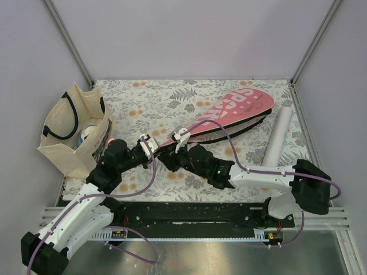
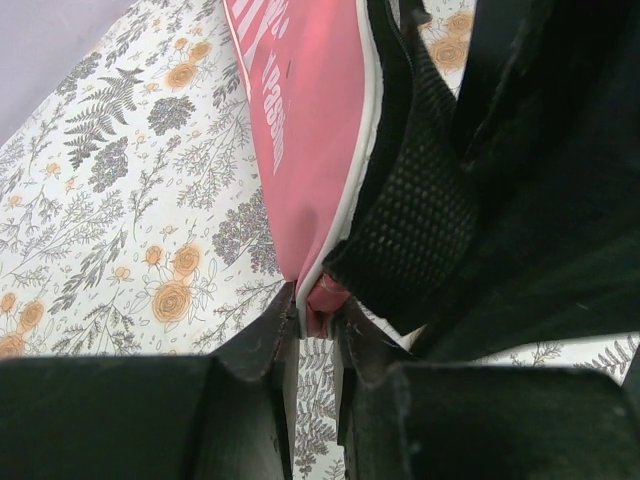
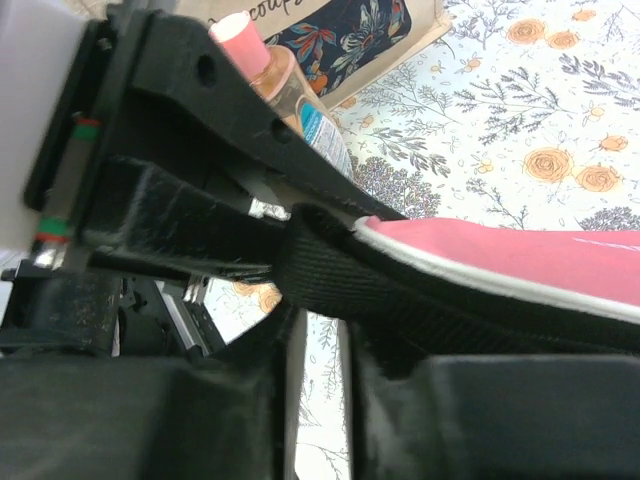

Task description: Pack up the badminton gear

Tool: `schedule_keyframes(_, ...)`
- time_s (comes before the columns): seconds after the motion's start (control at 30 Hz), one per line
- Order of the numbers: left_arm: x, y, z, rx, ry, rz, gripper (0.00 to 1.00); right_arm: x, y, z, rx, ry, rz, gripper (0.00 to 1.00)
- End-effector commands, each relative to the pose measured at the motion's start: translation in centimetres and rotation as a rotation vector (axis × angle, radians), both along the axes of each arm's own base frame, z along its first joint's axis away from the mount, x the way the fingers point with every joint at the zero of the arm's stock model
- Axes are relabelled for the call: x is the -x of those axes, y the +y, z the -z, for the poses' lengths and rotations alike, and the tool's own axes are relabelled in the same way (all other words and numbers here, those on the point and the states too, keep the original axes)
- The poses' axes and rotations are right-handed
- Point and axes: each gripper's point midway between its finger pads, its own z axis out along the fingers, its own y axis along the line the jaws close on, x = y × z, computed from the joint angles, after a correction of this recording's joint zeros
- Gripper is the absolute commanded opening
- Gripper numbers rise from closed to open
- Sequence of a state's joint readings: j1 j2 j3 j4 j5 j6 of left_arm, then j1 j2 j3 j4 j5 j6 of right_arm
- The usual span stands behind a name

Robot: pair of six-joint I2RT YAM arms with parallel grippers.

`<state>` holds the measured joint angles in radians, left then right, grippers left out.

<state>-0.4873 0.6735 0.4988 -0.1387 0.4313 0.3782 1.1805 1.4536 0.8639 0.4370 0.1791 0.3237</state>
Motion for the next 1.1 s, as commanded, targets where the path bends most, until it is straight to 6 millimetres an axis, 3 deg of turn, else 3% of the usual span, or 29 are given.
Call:
schedule_keyframes(0.0, -1.2, -0.6, -4.1, 0.09, -0.071, -0.032, 0.0, -1.3, -2.6, -3.1, -0.034, -0.016, 0.132, 0.39)
schedule_keyframes(0.07, -1.5, -0.5, -3.7, 0.067, -0.058, -0.043, 0.0, -1.3, -4.4, -1.7, -0.002, 0.001, 0.18, 0.58)
schedule_keyframes(0.13, -1.7, -0.4, -2.9, 0.041, -0.032, -0.043, 0.0, -0.8, -5.9, 0.0, 0.021, 0.026, 0.196, 0.67)
schedule_keyframes(0.23, -1.7, -0.7, -2.2, 0.032, -0.001, -0.036, 0.1, 0.6, -8.3, 1.7, 0.015, 0.099, 0.203, 0.72)
schedule_keyframes(0.3, -1.8, -0.7, -1.5, 0.013, 0.019, -0.035, 0.22, 1.3, -9.8, 1.8, -0.024, 0.13, 0.208, 0.73)
schedule_keyframes(0.33, -1.7, -0.5, -1.0, 0.0, 0.034, -0.038, 0.24, 1.7, -10.7, 1.9, -0.036, 0.14, 0.215, 0.73)
schedule_keyframes(0.47, -1.2, -0.1, -0.4, -0.017, 0.066, -0.048, 0.32, 2.0, -14.0, 0.5, -0.065, 0.141, 0.278, 0.73)
schedule_keyframes(0.57, 0.2, -0.8, -0.6, 0.022, 0.13, -0.004, 0.63, 1.0, -16.9, -0.2, -0.079, 0.14, 0.404, 0.73)
schedule_keyframes(0.6, 0.7, -1.0, -0.8, 0.046, 0.15, 0.007, 0.76, 0.8, -18.1, -0.2, -0.083, 0.153, 0.461, 0.72)
schedule_keyframes(0.63, 1.1, -1.1, -0.8, 0.062, 0.167, 0.007, 0.99, 0.4, -19.1, -0.1, -0.087, 0.163, 0.513, 0.72)
schedule_keyframes(0.77, 2.2, -1.0, -2.3, 0.123, 0.152, 0.015, 0.99, 0.0, -21.4, -0.6, -0.079, 0.134, 0.588, 0.74)
schedule_keyframes(0.93, 1.9, -0.3, -7.0, 0.222, 0.08, -0.054, 0.99, -0.1, -23.6, -1.0, 0.114, 0.079, 0.636, 0.8)
schedule_keyframes(1.07, 1.3, 0.0, -11.5, 0.366, 0.118, -0.144, 0.99, -0.1, -25.1, -3.1, 0.175, 0.059, 0.664, 0.99)
